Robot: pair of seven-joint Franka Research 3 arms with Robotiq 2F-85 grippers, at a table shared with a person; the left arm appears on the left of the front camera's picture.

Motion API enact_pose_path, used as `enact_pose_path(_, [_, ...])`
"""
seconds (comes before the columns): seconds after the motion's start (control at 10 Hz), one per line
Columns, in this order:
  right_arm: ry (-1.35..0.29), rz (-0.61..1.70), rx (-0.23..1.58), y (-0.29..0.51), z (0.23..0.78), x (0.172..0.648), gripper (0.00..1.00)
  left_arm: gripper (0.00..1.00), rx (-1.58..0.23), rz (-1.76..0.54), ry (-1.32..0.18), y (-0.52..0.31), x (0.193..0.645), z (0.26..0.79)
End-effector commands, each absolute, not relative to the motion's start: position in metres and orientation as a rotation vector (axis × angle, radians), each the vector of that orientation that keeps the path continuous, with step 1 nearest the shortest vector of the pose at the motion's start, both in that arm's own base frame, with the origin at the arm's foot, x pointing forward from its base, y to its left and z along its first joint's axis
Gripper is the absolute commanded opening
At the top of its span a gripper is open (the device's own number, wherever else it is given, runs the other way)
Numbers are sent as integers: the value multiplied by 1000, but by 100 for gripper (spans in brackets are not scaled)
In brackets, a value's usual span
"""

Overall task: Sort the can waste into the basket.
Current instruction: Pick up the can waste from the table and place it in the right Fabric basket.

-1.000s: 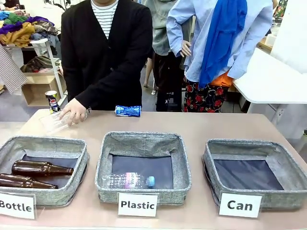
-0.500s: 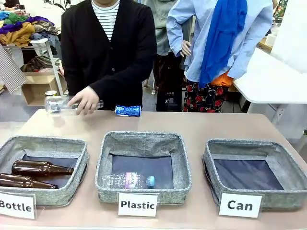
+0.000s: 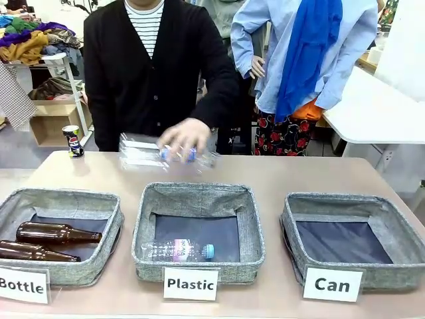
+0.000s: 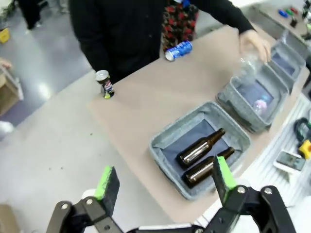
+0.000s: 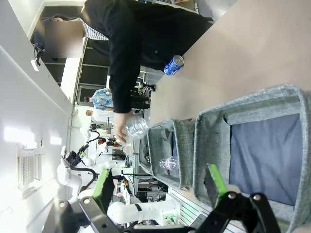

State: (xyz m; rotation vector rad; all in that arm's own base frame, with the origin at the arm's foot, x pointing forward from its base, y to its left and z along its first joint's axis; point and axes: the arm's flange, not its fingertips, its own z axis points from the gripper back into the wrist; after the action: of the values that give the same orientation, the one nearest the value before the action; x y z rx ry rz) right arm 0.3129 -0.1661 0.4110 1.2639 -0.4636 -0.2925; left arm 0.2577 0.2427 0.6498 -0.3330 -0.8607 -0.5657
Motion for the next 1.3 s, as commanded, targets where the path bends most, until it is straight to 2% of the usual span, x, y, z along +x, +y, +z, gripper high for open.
enact_pose_path(0.0, [-447, -304, 1271, -165, 415, 313, 100, 100, -373, -457, -968, 244, 228, 610])
enact_pose_path(0.2, [-447, -304, 1271, -165, 415, 313, 100, 100, -387, -532, -998, 236, 234, 597])
enact_pose_path(0.4, [-447, -304, 1271, -165, 415, 313, 100, 100, -362, -638, -908, 206, 277, 608])
enact_pose_path(0.7, [-447, -304, 1271, -165, 415, 313, 100, 100, -352, -912, -727, 133, 379, 608])
enact_pose_path(0.9, [-447, -304, 1271, -165, 415, 313, 100, 100, -352, -1009, -629, 99, 429, 598])
enact_pose_path(1.2, [-447, -304, 1271, -165, 415, 313, 100, 100, -320, -1027, -619, 80, 437, 601])
